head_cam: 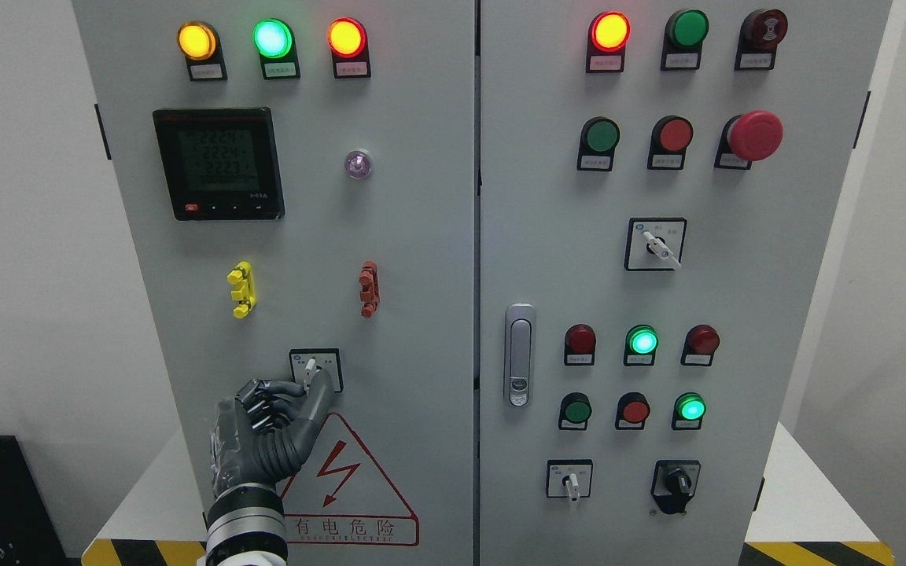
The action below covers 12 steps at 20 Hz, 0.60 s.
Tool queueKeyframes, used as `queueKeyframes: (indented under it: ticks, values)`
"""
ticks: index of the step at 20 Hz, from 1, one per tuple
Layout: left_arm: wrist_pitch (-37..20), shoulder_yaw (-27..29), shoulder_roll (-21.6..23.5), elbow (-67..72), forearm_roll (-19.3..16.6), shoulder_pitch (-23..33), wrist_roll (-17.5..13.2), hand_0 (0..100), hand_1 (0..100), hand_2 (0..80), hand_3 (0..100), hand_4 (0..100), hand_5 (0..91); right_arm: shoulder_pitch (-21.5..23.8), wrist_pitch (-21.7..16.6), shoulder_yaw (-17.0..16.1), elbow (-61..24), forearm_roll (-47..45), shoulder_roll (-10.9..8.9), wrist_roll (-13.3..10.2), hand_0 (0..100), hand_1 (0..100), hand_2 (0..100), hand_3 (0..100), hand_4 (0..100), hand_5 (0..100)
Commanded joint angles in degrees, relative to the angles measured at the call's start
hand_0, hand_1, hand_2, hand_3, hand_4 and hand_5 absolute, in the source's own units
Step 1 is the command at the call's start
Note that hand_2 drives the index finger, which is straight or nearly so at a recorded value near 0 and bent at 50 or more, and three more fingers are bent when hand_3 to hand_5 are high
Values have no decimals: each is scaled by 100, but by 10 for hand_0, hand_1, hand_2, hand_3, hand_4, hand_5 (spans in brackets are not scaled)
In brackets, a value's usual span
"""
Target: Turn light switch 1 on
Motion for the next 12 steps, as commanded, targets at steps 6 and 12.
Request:
queueKeyframes:
  ticks: [6,12]
  values:
    - [6,-24,-1,1,-47,-9,3,200,673,619,900,954,861,0,-1,0,0,-141,0,0,0,0,0,0,0,0]
    - [6,-59,-1,1,-135,0,3,203,672,621,905,955,862,0,-1,0,0,-141,0,0,0,0,0,0,0,0]
